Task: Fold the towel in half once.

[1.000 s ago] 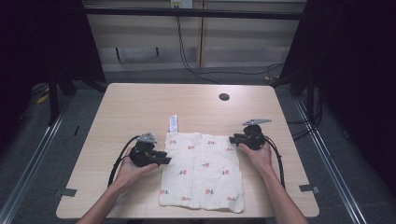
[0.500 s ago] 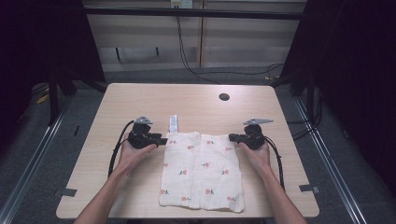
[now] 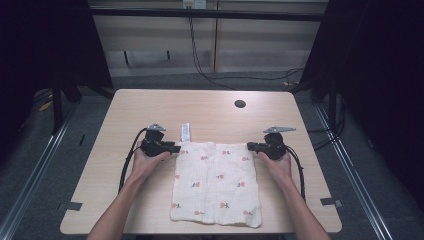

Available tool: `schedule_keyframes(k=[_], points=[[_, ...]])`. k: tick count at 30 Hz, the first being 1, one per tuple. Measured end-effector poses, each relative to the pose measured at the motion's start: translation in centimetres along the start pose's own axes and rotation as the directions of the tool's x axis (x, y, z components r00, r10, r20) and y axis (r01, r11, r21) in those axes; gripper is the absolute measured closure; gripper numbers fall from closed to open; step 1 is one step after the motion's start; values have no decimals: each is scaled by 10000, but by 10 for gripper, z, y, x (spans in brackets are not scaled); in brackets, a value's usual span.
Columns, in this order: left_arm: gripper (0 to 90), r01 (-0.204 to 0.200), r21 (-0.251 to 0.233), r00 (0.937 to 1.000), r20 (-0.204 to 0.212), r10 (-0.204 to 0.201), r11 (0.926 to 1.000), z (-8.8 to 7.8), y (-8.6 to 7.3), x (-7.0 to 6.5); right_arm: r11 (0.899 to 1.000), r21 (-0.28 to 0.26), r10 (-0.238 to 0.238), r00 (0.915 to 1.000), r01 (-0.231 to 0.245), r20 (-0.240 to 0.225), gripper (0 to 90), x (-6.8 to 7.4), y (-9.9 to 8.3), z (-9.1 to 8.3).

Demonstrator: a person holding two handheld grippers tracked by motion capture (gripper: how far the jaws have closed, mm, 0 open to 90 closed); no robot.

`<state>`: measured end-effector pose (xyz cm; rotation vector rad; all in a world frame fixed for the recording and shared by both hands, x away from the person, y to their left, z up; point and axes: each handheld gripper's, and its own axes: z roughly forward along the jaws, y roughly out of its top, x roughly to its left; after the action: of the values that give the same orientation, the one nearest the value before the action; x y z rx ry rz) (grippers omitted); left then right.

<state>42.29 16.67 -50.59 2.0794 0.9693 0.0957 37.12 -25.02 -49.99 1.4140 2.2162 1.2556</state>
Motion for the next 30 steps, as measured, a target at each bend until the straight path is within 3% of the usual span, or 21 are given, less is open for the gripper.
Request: schedule_keyframes(k=[7,12,13,16,21,23,30], points=[[615,-20,-130,9998,202,22,9999,7,4,1,10000,-6,55,9999,-55,-118,868,1,-1,3],[759,-548,72,9982,250,546,9985,12,5,-9,10000,-33,84,9999,-84,-105,868,1,-1,2],[793,-583,106,9982,136,582,9982,12,5,-10,9999,-78,74,9999,-74,-116,868,1,-1,2],[877,-355,-10,9988,335,356,9994,9,0,-9,9999,-107,52,9999,-54,-156,868,4,-2,0],[889,-410,-87,9991,117,411,9991,4,-3,-8,9997,-246,22,9998,-27,-218,869,3,-1,-1],[889,-231,-190,9996,150,234,9996,3,-4,-6,9996,-275,88,9998,-94,-202,869,3,-1,-1],[889,-322,-468,9990,295,336,9984,-7,-2,-7,9991,-370,188,9997,-193,-145,870,5,0,2]])
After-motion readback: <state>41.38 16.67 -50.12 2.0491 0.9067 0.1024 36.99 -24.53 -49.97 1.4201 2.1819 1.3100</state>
